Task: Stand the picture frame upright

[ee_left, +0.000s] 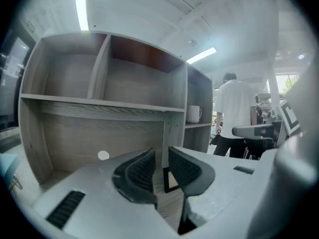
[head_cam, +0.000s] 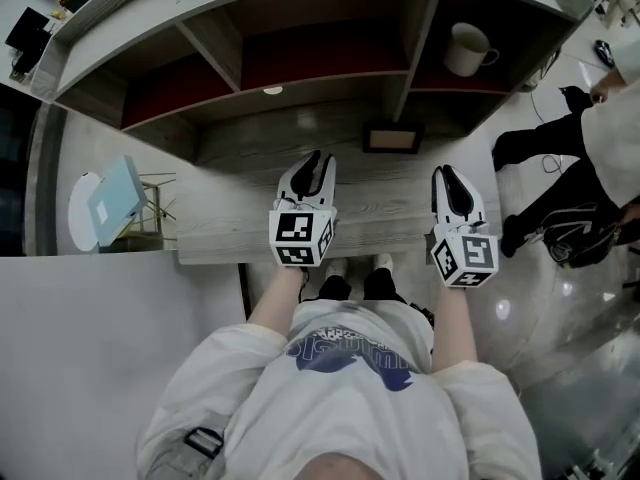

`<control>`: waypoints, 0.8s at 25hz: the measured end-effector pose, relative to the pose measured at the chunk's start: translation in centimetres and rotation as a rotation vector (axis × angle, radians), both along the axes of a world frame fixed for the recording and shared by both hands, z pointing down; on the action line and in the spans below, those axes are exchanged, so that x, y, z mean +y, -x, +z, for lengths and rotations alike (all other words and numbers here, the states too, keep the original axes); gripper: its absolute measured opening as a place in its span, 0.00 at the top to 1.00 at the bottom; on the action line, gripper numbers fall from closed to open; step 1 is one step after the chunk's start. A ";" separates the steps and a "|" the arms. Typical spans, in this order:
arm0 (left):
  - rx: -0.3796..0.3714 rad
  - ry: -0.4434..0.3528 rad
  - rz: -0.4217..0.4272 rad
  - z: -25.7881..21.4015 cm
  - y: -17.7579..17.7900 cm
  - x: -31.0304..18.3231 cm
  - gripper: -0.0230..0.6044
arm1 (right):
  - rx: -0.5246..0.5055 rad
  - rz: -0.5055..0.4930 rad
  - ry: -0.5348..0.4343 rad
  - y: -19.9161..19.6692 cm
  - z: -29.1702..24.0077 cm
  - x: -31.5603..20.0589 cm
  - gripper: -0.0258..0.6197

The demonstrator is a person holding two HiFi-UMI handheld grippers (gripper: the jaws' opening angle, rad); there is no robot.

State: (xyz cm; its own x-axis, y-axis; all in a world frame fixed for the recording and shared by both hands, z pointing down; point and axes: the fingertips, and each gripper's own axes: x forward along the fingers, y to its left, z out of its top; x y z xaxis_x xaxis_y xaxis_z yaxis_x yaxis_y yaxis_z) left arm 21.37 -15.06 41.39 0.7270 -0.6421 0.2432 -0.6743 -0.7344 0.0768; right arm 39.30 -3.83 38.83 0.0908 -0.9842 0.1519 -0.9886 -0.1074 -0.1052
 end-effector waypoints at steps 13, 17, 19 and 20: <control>0.046 -0.119 -0.009 -3.4 0.3 0.9 0.95 | 0.071 0.042 -0.043 0.3 -3.5 1.2 0.96; 0.073 -0.157 -0.032 -4.9 1.1 0.6 0.95 | 0.104 0.044 -0.072 0.5 -4.8 1.0 0.96; 0.082 -0.174 -0.041 -5.5 1.4 0.5 0.95 | 0.118 0.041 -0.095 0.6 -5.4 0.9 0.96; 0.084 -0.181 -0.046 -5.7 1.7 0.4 0.95 | 0.125 0.036 -0.107 0.8 -5.7 0.9 0.96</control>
